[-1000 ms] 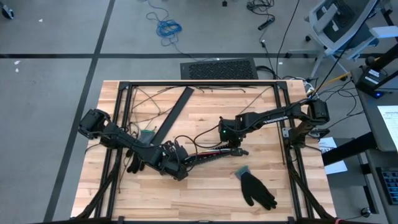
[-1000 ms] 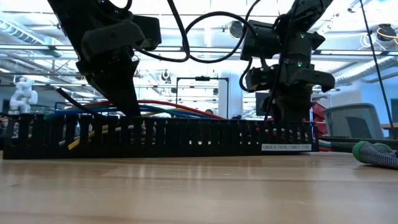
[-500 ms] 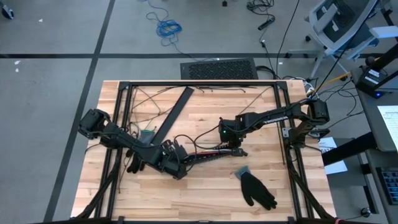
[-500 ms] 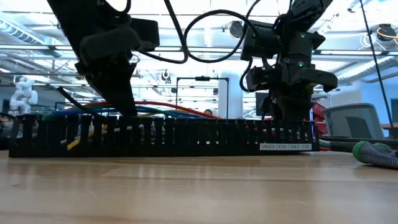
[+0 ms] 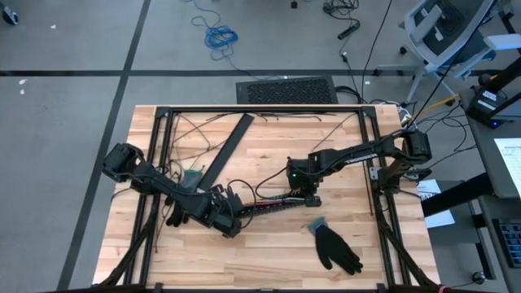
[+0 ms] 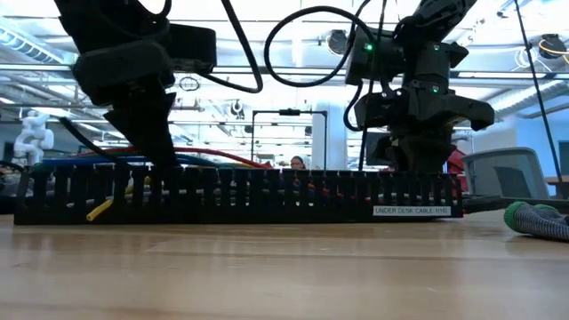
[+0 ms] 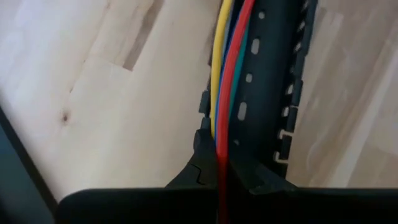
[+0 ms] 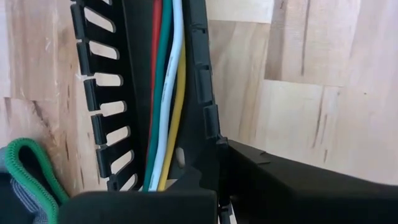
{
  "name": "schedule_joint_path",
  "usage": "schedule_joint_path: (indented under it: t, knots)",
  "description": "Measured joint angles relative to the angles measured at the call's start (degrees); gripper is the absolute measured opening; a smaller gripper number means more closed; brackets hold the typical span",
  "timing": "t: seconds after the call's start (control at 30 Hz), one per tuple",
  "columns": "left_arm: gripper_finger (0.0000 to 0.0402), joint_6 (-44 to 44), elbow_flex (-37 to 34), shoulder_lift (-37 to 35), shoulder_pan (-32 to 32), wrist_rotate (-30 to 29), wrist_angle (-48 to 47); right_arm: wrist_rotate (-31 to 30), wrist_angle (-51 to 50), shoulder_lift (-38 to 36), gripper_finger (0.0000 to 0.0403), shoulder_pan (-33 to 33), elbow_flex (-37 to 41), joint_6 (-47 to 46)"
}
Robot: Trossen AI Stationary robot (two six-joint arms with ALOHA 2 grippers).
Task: Ziptie cables
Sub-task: Put the ziptied cable wires into the cable duct
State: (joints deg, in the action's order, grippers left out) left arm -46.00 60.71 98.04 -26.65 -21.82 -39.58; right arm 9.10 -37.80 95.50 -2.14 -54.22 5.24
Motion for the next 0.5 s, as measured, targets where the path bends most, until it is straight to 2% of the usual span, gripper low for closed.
schedule_joint_path:
  t: [0.37, 0.5]
  knots:
    - [0.0004, 0.0, -0.1, 0.0, -2.2, 2.7, -5.9, -0.3, 0.6, 0.2, 0.0000, 0.8, -0.1, -0.2]
    - [0.0004, -0.1, -0.3, 0.2, -3.5, 6.4, -9.2, -0.3, -1.4, 0.3, 0.0000, 0.7, 0.0, 0.0]
